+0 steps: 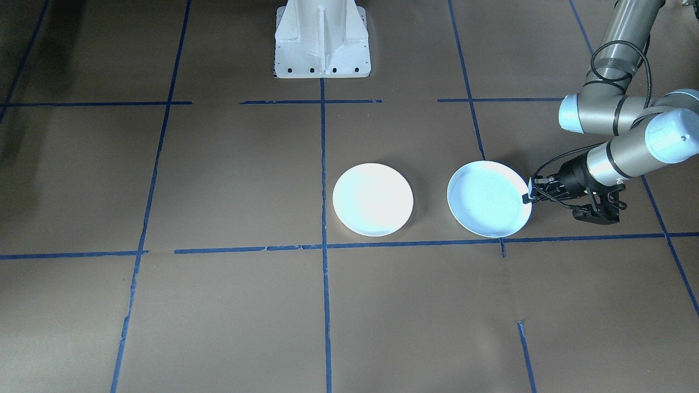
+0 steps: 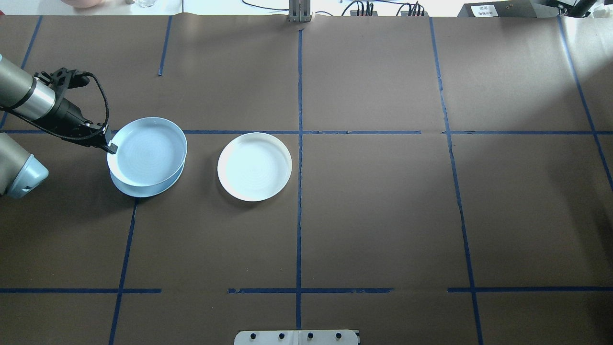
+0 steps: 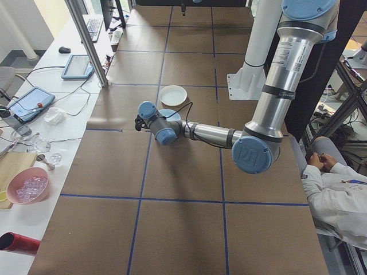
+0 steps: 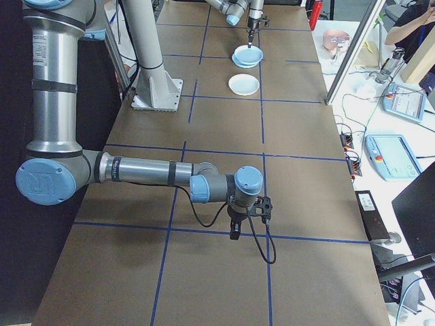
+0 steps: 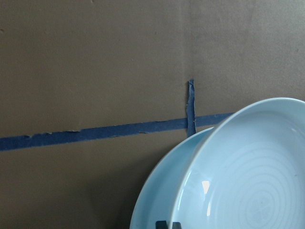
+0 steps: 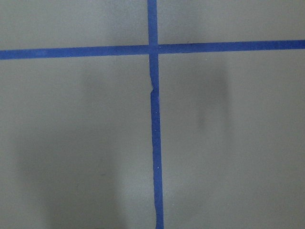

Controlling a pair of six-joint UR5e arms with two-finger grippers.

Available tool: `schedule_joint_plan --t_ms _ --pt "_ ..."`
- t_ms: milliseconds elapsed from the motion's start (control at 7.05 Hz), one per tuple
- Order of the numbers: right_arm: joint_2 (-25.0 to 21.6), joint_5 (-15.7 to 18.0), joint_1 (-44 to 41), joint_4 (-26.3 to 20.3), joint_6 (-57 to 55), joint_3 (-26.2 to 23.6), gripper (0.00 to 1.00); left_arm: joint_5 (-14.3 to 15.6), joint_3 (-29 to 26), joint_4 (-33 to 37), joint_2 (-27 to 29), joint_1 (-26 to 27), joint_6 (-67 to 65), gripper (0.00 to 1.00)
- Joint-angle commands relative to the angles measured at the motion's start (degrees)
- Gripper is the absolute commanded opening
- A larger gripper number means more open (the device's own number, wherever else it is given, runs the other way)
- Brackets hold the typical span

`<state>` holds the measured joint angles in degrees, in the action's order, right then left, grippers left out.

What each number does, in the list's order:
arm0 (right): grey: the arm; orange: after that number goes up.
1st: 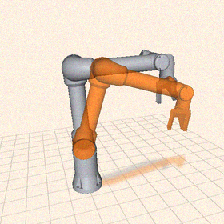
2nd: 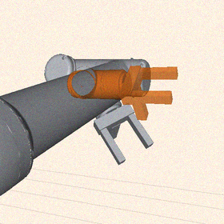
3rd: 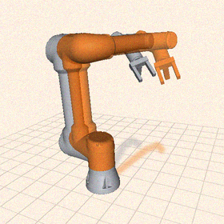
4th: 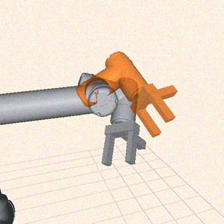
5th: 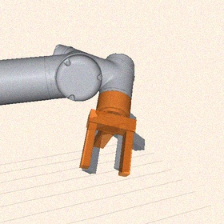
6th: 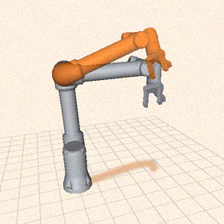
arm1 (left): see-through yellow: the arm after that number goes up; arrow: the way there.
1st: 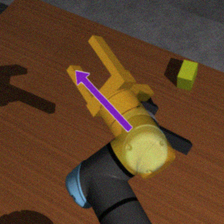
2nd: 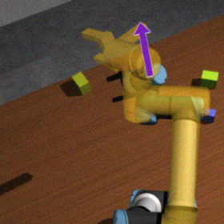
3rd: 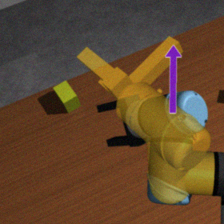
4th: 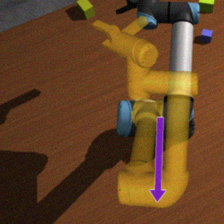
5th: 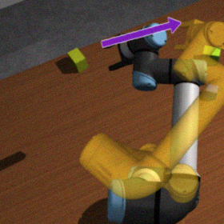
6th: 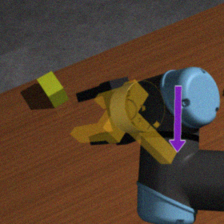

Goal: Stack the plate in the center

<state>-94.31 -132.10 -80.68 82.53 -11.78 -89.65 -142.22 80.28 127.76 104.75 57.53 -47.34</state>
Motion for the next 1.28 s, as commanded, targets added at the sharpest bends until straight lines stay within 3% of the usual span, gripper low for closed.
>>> schedule_joint_plan --t_ms 0,1135 --pt "0.00 0.00 0.00 0.00 0.00 0.00 1.00 0.10 1.10 -0.41 -1.56 -0.40 0.14 0.00" --pt "0.00 0.00 0.09 0.00 0.00 0.00 1.00 1.16 1.19 -0.32 -2.19 -0.66 0.05 0.00"
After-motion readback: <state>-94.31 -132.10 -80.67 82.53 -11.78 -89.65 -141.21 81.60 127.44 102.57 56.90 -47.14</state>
